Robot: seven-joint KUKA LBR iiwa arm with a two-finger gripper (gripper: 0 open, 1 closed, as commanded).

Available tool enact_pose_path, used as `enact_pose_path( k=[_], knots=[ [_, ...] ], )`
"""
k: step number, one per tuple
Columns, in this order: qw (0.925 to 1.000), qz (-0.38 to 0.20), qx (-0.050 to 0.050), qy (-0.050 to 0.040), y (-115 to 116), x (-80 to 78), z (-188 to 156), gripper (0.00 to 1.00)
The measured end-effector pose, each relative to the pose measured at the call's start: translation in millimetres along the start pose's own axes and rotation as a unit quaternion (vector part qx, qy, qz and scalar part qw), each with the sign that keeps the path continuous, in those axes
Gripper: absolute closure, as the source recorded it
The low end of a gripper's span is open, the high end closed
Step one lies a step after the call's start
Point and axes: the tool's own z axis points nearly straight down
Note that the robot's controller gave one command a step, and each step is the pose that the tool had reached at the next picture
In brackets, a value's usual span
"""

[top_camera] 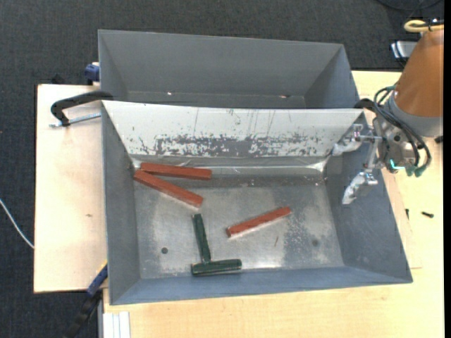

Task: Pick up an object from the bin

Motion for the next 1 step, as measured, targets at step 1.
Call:
enact_pose_path(
  k=[1],
  knots=[
    [1.0000,-0.001,0.001,-0.0042,0.6,-1.7,-4.5,0.00]
  ],
)
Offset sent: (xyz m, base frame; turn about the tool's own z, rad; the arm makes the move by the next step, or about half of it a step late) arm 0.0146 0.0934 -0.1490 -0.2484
